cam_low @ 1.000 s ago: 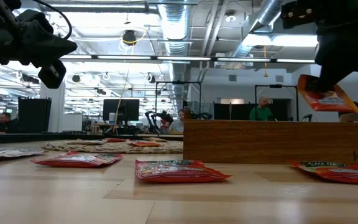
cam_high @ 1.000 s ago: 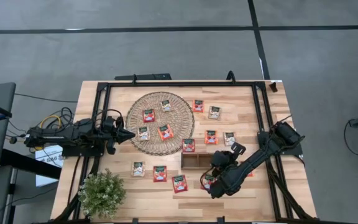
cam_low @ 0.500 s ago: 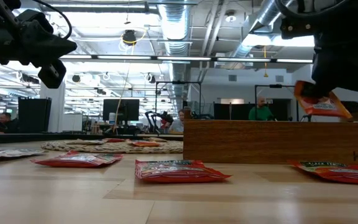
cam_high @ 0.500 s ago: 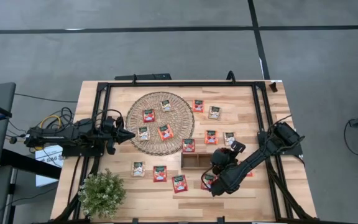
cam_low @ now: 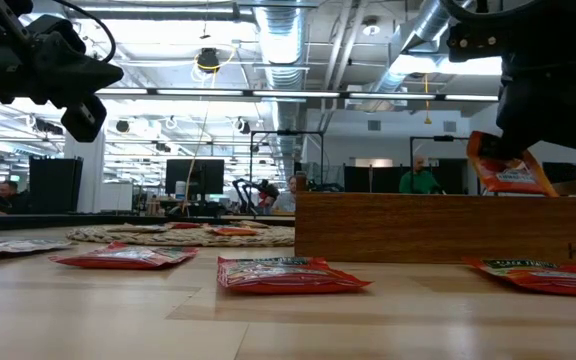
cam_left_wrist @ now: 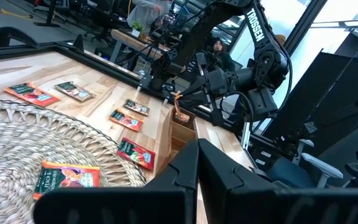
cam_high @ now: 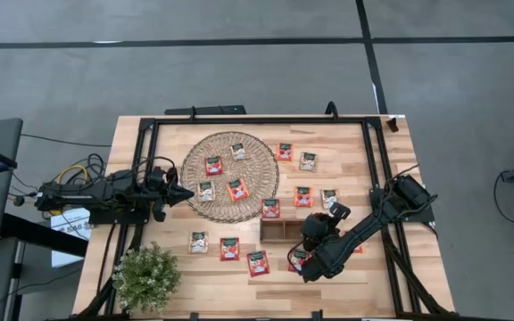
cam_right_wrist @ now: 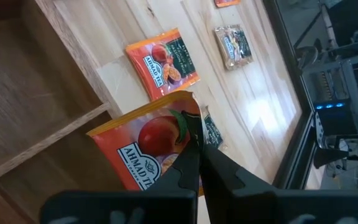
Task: Pick & Place Tea
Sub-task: Put the orange tea bag into the right section of the wooden organizer
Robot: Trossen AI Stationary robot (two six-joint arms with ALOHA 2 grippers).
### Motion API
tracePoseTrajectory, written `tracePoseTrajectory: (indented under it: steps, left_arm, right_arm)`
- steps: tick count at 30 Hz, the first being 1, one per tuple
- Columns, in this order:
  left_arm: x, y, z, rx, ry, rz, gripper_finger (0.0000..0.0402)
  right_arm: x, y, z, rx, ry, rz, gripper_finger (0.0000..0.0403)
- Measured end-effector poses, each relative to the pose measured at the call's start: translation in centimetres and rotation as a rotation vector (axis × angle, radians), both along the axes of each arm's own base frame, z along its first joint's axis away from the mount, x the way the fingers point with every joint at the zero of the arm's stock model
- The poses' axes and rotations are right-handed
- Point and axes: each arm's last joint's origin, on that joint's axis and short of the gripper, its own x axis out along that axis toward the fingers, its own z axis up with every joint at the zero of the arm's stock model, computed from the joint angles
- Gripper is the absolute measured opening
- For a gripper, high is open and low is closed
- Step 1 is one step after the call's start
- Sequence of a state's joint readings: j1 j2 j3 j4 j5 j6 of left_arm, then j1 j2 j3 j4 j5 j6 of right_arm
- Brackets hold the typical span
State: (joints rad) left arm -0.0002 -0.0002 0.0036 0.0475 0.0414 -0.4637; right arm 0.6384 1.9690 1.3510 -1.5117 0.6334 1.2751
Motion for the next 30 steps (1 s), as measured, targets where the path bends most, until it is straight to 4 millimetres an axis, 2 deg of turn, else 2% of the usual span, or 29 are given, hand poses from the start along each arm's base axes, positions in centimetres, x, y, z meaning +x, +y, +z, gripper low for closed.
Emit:
tracePoseTrajectory:
  steps: [17,30]
  left_arm:
    - [0.00,0.00,0.00,0.001,0.000,-0.001,0.0000]
    - [0.00,0.00,0.00,0.002,0.000,0.000,0.0000]
  right_arm:
    - [0.00,0.02,0.00,0.005,0.002,-0.003,0.0002]
    - [-0.01,0.01,0.01,0.004,0.004,-0.002,0.0075]
